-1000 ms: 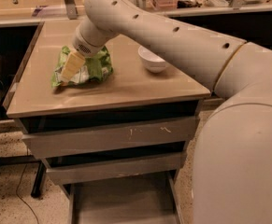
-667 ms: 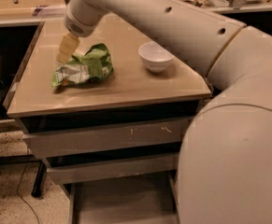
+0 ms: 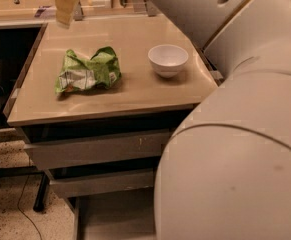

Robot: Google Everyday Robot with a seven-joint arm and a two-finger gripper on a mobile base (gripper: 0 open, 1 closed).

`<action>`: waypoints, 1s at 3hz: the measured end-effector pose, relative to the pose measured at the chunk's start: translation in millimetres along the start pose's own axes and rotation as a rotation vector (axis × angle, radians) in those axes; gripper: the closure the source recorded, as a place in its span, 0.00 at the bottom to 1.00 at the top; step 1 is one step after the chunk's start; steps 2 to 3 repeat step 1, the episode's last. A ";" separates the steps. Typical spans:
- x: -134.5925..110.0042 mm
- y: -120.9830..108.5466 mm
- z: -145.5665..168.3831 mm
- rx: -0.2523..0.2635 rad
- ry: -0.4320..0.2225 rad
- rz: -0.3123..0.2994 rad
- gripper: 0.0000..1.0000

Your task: Pick green rice chip bag from bottom drawer and place on counter

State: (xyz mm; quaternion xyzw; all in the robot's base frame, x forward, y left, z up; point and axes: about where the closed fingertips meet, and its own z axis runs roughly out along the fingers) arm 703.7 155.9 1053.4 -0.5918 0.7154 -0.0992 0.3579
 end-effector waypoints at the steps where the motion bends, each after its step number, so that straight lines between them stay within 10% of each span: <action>1: -12.8 -24.0 -61.7 0.110 0.097 -0.054 0.00; 3: -12.8 -24.0 -61.7 0.110 0.097 -0.054 0.00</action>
Offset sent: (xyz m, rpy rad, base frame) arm 0.0000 0.0000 0.0000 0.0000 0.0000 0.0000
